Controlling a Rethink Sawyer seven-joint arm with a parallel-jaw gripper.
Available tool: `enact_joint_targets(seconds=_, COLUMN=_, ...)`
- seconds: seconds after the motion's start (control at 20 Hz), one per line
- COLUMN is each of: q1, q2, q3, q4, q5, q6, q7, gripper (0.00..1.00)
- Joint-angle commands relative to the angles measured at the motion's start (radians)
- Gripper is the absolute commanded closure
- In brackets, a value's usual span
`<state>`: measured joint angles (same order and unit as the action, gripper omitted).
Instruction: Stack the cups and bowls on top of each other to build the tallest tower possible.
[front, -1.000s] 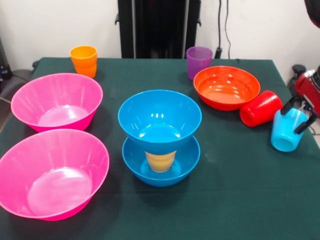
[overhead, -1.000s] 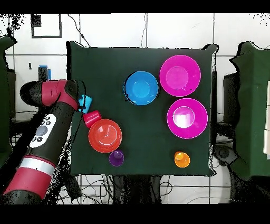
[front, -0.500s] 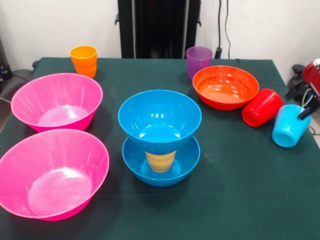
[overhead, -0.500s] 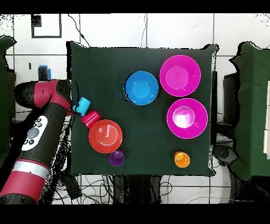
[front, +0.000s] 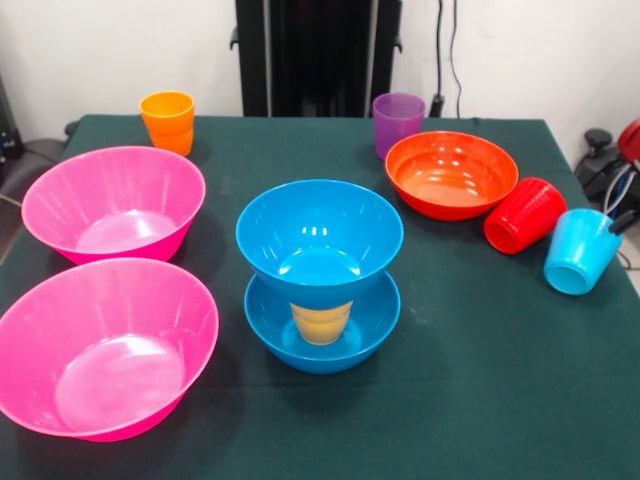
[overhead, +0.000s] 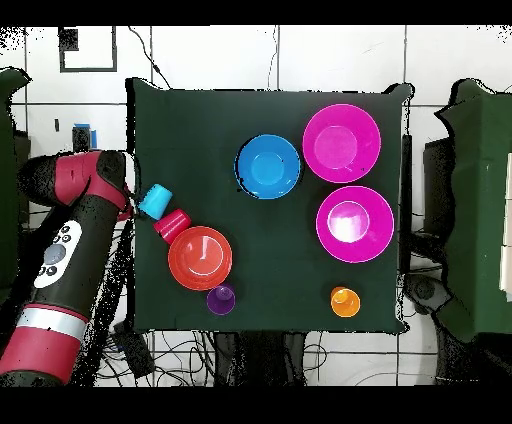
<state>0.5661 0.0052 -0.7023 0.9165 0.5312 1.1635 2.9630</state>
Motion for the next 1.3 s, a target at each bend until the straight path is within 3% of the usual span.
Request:
enact_joint_targets(seconds=0.05, q1=-0.004, q2=0.040, q3=0.088, q4=-0.020, q5=-0.016, q6=0.021, q7=0.159, gripper=0.00)
enact_joint_targets(seconds=0.7, q1=-0.025, q2=0.043, q3=0.180, q4=0.007, q5=0.031, q6=0.019, q7=0.135, gripper=0.00)
enact_joint_targets(seconds=1.3, q1=-0.002, q2=0.036, q3=0.167, q4=-0.018, q5=0.019, q6=0.090, q7=0.173, gripper=0.00)
